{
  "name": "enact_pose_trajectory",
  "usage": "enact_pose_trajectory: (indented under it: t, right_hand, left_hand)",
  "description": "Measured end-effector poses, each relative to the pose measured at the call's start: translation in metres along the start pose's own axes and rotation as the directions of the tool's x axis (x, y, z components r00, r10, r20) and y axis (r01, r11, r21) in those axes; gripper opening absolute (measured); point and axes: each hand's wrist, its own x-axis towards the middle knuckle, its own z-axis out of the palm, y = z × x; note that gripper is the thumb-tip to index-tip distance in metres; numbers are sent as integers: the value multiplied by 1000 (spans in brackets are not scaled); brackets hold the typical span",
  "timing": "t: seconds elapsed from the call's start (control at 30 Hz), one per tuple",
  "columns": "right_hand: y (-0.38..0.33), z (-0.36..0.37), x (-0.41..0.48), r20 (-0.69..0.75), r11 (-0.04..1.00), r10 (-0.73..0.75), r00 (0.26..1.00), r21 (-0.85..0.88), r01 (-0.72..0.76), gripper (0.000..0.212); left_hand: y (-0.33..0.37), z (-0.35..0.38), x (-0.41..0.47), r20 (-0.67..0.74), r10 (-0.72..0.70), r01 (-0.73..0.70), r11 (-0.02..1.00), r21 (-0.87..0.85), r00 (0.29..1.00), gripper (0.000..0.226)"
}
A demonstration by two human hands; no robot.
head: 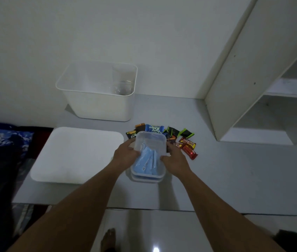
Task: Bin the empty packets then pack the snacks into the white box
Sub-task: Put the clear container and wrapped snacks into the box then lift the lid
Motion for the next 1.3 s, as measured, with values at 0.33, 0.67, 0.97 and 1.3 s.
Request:
enact_pose_trajectory:
  t: [0.33,0.67,0.97,1.3]
  right_hand:
    - [1,-5,3,188,965,28,982,250,-75,77]
    - [-97,-58,-3,161,974,-66,985,226,28,76]
    - [-235,-64,10,210,966,-199,957,209,154,71]
    - [-348,3,96,203,940,-285,937,249,232,59]
  left_hand:
    - [-2,-1,-2,167,64,-33,982,-184,984,55]
    - [82,-69,-28,124,36,-10,978,-208,992,71]
    - [155,-177,-20,38,103,-92,970,-227,994,72]
    - [180,-296,82,7,110,-105,965,-242,994,71]
